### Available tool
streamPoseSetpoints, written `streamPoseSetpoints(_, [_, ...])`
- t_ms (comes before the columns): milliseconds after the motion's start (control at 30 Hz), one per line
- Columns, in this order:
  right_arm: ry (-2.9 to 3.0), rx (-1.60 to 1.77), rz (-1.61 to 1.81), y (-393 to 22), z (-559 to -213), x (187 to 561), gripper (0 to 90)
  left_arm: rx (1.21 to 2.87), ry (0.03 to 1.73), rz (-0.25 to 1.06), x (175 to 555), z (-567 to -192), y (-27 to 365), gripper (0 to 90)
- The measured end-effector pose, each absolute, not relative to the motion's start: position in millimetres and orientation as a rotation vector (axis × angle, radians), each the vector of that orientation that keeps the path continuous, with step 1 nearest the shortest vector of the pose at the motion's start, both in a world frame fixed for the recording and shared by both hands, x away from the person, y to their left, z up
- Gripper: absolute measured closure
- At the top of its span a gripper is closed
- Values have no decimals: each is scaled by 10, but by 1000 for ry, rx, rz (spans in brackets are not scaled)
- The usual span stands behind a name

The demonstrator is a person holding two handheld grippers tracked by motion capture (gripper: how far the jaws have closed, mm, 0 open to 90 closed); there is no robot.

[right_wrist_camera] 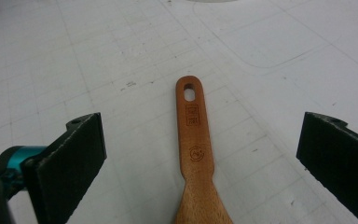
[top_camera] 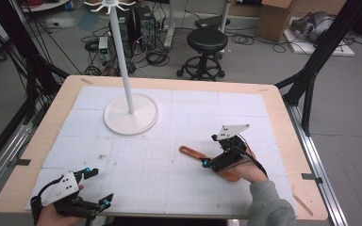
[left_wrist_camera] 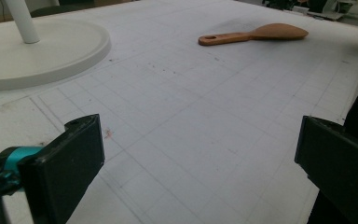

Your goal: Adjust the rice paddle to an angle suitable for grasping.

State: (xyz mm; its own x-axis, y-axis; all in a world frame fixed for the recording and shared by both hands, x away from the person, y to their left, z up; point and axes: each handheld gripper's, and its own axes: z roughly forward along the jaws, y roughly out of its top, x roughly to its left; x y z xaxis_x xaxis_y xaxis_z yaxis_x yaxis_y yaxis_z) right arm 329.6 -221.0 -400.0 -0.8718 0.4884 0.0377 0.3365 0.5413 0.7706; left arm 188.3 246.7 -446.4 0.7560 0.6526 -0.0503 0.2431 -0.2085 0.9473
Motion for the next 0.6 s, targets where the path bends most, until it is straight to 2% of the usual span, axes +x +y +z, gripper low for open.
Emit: streamPoseSetpoints(600, [2737,651,1070,-2016,-4117,3487,1,1794,717,435,1833,-4482,2487,19])
